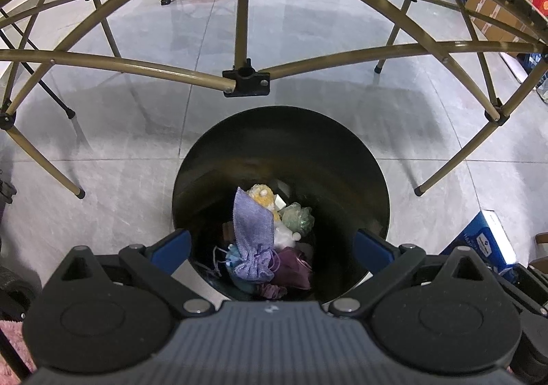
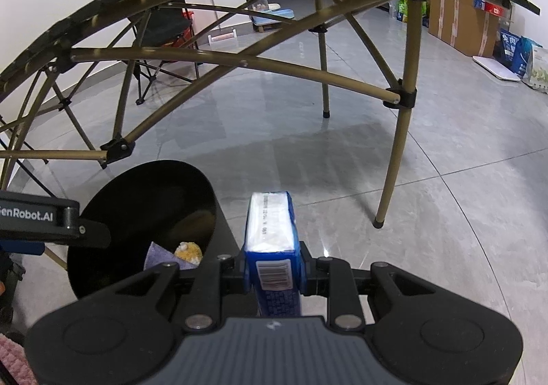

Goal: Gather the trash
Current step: 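Move the right tool with the milk carton over the bin opening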

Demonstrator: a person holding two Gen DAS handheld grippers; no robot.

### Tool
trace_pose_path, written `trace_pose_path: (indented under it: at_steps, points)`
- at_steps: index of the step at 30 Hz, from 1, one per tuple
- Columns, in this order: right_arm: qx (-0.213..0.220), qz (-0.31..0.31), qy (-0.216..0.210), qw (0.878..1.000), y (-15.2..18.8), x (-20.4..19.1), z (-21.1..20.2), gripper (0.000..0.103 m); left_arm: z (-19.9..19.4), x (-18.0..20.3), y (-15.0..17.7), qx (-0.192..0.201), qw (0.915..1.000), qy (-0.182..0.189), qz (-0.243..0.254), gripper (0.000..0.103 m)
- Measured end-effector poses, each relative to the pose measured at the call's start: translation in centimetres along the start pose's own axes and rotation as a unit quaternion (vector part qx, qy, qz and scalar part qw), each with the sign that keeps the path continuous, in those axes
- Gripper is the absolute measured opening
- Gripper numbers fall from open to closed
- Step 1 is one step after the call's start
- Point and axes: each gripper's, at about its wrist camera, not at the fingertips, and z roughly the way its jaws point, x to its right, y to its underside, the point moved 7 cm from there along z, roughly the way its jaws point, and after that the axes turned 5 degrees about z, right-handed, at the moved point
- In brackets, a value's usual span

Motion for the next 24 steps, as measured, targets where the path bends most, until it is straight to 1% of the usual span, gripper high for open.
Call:
trace_pose_path:
  at_steps: [8,24]
  points:
    - [0.008,-0.013,-0.009,1.0,-0.4,-2.3,-1.0,0.023,-1.4,-1.7,0.2,0.015,0.9998,0.001,-0.009,0.103]
    - [0.004,-0.04,-0.032,0.999,-0.7,-7.6,-0.7,0.023,-3.2,-6.2,0.9,0.031,0.9986,-0.002,-0.043,0.103]
